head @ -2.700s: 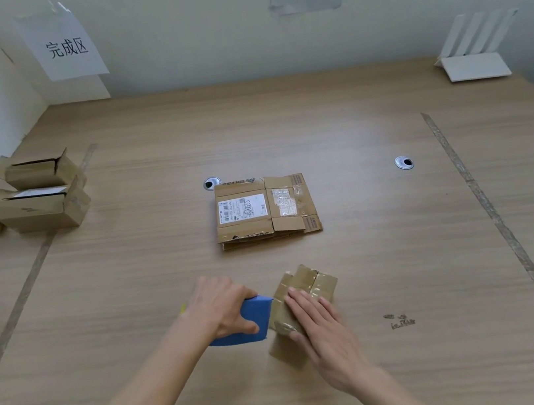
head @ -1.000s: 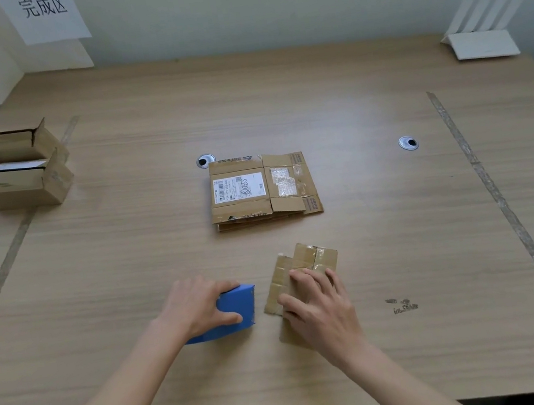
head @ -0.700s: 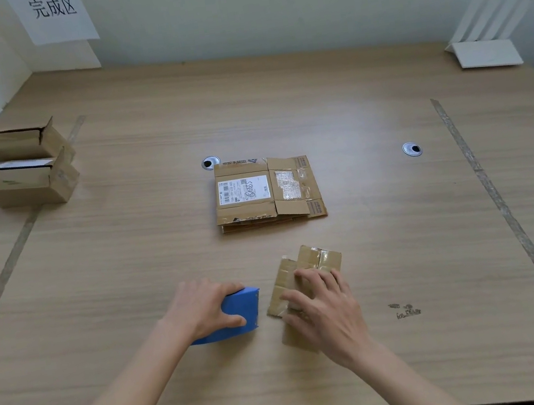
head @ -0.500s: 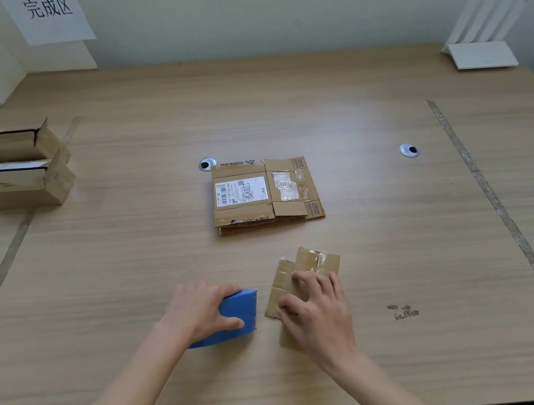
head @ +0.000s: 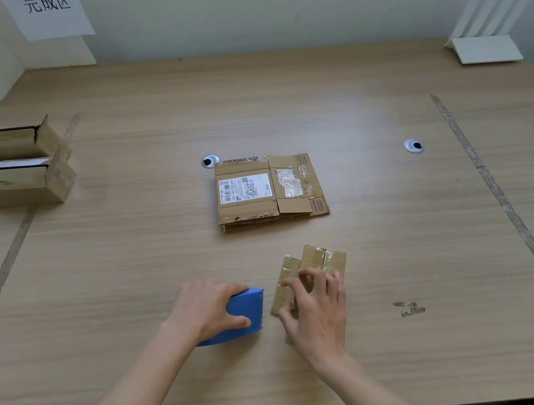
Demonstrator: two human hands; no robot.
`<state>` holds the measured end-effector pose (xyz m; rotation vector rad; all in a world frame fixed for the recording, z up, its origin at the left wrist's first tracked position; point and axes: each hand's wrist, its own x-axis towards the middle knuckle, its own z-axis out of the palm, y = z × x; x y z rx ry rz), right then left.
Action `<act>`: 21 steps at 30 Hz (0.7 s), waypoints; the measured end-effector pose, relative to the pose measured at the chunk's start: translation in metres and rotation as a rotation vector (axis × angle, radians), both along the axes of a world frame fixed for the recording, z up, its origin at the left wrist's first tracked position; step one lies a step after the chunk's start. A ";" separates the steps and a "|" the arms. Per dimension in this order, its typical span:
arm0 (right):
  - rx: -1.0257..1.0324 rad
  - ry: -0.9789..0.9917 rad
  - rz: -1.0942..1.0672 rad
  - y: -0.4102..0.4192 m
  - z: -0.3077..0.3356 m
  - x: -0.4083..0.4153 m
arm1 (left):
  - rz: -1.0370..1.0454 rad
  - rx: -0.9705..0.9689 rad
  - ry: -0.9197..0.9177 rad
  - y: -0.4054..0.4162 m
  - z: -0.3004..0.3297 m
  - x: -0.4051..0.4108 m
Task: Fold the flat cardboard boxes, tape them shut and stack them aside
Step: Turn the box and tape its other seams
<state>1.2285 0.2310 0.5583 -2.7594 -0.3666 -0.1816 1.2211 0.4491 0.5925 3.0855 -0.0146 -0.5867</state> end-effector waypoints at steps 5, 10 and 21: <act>-0.003 0.000 -0.037 0.004 -0.001 -0.003 | -0.010 -0.023 -0.002 -0.001 0.000 0.000; 0.019 0.018 -0.097 0.012 0.001 -0.004 | -0.030 -0.018 -0.011 -0.001 0.000 -0.001; 0.119 0.011 0.141 -0.056 0.020 0.006 | -0.030 -0.047 -0.003 0.000 0.005 -0.003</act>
